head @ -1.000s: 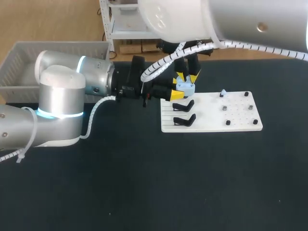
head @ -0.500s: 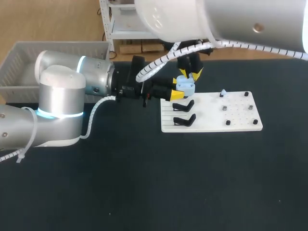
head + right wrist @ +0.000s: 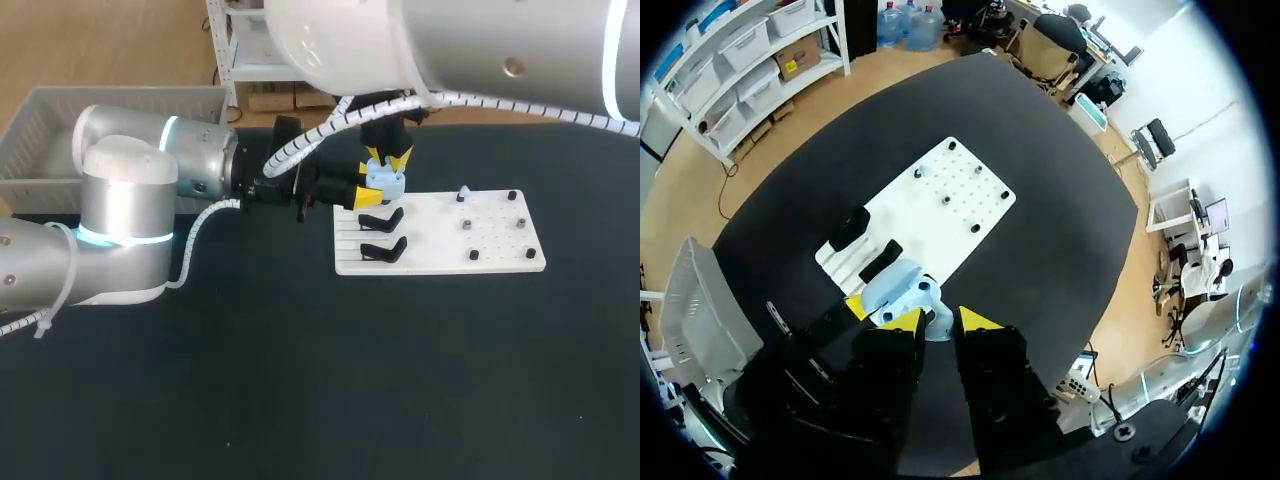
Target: Pick up each earbud case from the left stands, insert the matching earbuds, close the lid, and place the case in the box.
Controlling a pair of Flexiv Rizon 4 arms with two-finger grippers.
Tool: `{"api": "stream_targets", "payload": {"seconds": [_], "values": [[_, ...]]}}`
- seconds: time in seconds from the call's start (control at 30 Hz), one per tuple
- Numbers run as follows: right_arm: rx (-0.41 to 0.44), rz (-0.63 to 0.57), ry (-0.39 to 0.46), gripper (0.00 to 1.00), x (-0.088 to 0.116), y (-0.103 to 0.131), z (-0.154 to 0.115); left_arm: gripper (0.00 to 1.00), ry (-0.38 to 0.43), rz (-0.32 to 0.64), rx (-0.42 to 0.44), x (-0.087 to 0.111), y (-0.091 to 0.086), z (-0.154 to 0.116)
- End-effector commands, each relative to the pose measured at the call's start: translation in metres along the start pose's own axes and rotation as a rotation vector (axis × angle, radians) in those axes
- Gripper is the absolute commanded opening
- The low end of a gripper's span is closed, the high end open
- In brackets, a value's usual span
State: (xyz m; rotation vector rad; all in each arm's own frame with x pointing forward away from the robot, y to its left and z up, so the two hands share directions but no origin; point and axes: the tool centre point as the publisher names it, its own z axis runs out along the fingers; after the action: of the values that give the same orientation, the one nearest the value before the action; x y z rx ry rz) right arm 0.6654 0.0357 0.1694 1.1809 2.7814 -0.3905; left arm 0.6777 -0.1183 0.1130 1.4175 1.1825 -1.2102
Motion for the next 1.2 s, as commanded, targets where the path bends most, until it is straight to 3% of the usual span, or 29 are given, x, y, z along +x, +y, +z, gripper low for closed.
{"api": "stream_targets", "payload": {"seconds": [0.03, 1.2], "values": [[0.000, 0.004, -0.003, 0.00, 0.000, 0.002, 0.004, 0.00, 0.001, 0.000, 0.002, 0.000, 0.001, 0.000], [0.031, 0.033, 0.043, 0.00, -0.007, 0.012, 0.024, 0.00, 0.001, 0.000, 0.002, 0.000, 0.001, 0.000]]}}
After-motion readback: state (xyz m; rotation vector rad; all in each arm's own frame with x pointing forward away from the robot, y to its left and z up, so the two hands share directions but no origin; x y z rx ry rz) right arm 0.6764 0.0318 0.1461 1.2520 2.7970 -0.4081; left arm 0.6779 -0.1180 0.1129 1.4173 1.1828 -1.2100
